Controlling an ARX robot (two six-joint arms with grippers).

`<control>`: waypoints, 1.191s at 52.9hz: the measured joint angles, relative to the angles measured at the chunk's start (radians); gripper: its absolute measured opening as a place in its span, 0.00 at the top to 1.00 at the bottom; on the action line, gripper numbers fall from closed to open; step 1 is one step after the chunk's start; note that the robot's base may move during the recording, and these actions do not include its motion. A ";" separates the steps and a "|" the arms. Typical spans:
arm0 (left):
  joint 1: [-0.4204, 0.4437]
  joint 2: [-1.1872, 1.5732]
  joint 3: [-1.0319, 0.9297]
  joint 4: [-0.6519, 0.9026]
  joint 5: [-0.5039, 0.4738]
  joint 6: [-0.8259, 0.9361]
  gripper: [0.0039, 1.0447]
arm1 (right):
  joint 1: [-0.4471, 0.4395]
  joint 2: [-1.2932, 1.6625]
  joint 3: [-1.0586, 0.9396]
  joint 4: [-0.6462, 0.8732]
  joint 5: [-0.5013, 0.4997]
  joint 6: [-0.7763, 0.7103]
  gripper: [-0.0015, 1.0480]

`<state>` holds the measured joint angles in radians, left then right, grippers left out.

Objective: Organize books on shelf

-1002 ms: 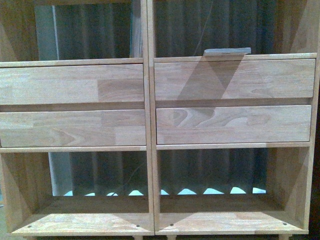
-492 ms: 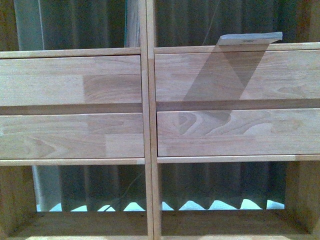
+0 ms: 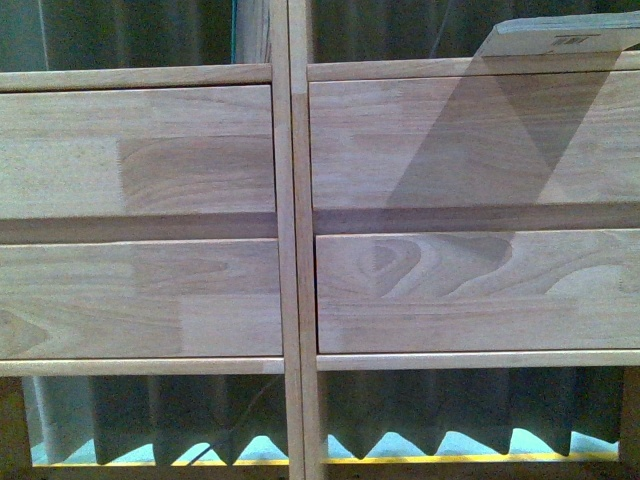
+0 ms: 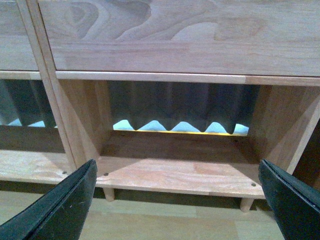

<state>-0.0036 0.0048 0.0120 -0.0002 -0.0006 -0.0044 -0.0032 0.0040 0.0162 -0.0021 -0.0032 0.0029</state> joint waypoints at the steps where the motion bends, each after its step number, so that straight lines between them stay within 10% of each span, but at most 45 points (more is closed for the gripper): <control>1: 0.000 0.000 0.000 0.000 0.000 0.000 0.06 | 0.000 0.000 0.000 0.000 0.000 0.000 0.07; 63: 0.000 0.000 0.000 0.000 0.000 0.000 0.06 | 0.000 0.000 0.000 0.000 0.000 0.000 0.07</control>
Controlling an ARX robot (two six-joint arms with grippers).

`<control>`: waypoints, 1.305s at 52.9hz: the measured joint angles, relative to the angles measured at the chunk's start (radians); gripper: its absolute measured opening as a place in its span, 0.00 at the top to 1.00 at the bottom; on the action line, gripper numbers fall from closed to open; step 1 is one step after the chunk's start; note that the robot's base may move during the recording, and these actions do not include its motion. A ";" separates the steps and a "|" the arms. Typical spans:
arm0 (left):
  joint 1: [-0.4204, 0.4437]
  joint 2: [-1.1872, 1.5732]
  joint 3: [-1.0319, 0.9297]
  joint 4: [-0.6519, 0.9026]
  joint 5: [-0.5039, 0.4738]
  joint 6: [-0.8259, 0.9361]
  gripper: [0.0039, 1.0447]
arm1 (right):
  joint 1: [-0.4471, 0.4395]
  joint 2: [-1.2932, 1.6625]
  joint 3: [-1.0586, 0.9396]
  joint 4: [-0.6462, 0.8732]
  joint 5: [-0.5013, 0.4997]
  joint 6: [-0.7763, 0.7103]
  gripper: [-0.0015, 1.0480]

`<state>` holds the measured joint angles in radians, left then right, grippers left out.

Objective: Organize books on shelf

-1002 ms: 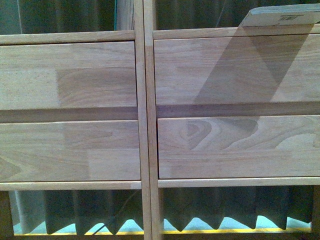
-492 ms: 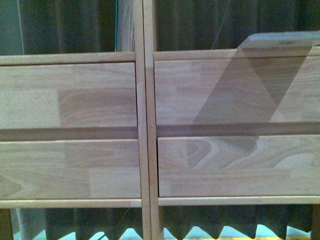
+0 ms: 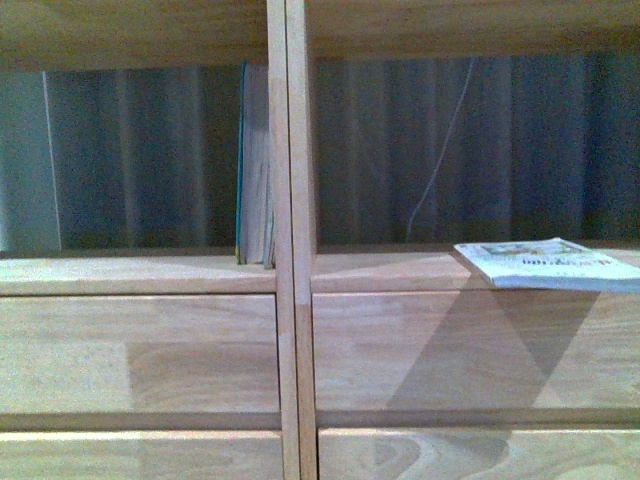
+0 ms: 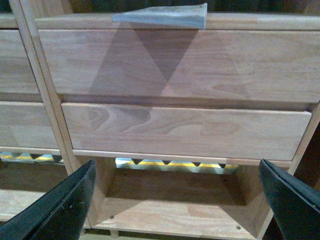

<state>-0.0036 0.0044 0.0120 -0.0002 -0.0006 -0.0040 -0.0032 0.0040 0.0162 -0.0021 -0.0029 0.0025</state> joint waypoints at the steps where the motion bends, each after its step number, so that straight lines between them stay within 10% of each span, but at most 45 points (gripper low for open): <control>1: 0.000 0.000 0.000 0.000 0.000 0.000 0.06 | 0.000 0.000 0.000 0.000 0.000 0.001 0.07; 9: 0.000 0.000 0.000 0.000 0.000 0.000 0.06 | -0.002 0.002 0.000 -0.002 -0.013 0.007 0.07; 15: 0.000 0.000 0.000 0.000 0.000 0.000 0.06 | -0.112 0.159 0.078 0.024 -0.313 0.193 0.07; 20: 0.000 0.000 0.000 0.000 -0.001 0.000 0.06 | -0.134 0.349 0.209 0.187 -0.377 0.362 0.07; 43: 0.000 0.000 0.000 0.000 0.000 0.000 0.06 | 0.065 1.313 0.526 0.726 -0.163 1.086 0.07; 69: 0.000 0.000 0.000 0.000 0.000 0.000 0.06 | 0.105 1.701 0.785 0.813 0.044 1.265 0.07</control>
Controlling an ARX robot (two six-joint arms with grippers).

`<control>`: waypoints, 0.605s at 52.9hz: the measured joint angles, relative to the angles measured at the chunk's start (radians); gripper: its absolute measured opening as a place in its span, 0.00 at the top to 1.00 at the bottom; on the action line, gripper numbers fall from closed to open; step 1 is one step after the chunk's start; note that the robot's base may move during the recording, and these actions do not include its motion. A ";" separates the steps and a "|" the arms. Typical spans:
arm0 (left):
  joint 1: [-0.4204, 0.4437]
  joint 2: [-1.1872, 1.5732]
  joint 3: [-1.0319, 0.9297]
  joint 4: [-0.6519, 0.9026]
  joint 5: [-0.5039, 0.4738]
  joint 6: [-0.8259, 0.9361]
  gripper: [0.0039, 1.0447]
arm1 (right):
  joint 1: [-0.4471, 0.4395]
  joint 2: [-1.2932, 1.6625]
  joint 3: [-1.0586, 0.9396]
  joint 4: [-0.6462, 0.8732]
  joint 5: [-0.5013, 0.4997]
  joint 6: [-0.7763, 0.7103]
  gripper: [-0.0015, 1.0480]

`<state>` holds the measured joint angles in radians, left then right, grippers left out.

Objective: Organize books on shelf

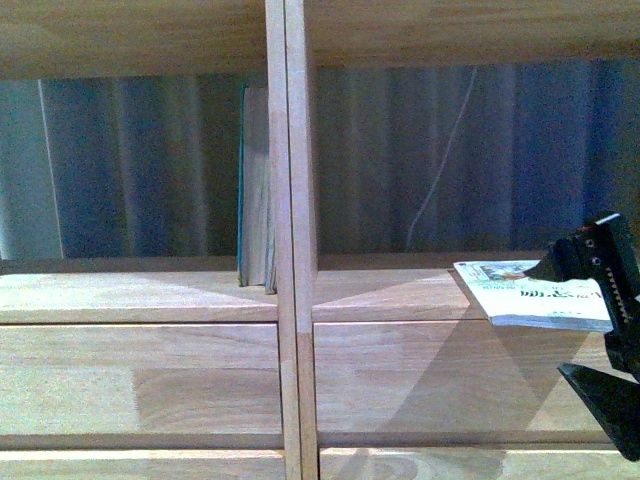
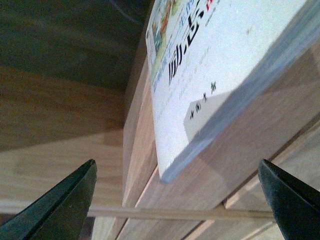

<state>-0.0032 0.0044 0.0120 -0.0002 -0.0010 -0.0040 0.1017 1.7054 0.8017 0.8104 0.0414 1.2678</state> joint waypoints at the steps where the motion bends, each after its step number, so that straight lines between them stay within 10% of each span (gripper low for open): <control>1: 0.000 0.000 0.000 0.000 0.000 0.000 0.06 | -0.002 0.011 0.013 -0.001 0.009 0.003 0.07; 32: 0.000 0.000 0.000 0.000 0.000 0.000 0.06 | -0.034 0.176 0.246 -0.077 0.112 0.083 0.12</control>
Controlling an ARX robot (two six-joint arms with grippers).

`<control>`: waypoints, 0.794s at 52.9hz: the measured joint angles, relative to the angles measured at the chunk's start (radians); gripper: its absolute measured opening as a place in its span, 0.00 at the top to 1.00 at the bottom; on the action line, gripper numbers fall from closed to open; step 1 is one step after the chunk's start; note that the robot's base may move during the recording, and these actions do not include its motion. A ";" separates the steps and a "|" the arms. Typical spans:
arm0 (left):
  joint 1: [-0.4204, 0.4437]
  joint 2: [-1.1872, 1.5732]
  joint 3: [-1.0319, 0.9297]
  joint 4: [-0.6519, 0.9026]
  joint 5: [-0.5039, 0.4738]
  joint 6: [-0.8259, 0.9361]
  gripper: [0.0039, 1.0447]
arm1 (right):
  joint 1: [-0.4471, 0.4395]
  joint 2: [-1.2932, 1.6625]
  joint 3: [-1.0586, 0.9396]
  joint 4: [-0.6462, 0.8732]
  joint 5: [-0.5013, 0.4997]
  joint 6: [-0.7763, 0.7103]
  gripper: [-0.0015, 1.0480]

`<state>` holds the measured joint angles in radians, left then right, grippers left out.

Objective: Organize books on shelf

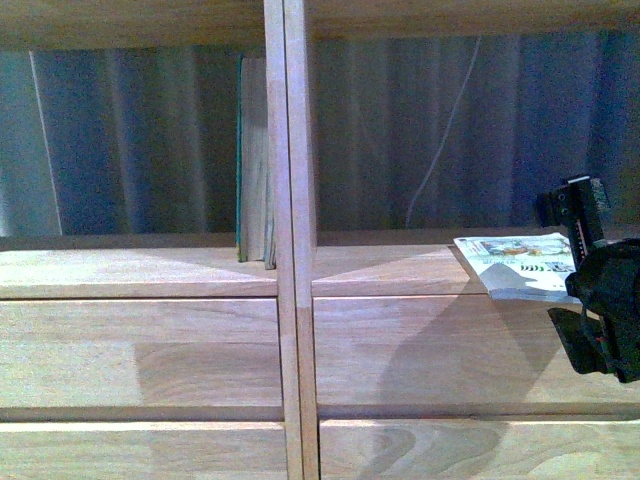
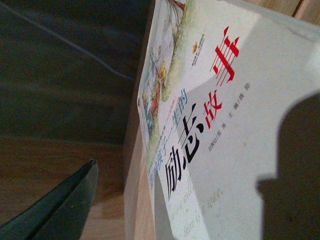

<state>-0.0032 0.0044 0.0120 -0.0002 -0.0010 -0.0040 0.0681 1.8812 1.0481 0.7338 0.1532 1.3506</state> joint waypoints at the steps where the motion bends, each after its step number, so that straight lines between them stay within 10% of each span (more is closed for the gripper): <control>1: 0.000 0.000 0.000 0.000 0.000 0.000 0.06 | 0.000 0.005 0.007 -0.005 0.006 0.000 0.15; 31: 0.000 0.000 0.000 0.000 0.000 0.000 0.06 | -0.016 0.031 0.012 0.040 -0.001 -0.006 0.90; 42: 0.000 0.000 0.000 0.000 0.000 0.000 0.06 | -0.037 -0.030 -0.063 0.081 -0.054 0.055 0.93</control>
<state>-0.0032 0.0044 0.0120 -0.0002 -0.0010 -0.0040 0.0315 1.8515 0.9848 0.8146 0.0990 1.4052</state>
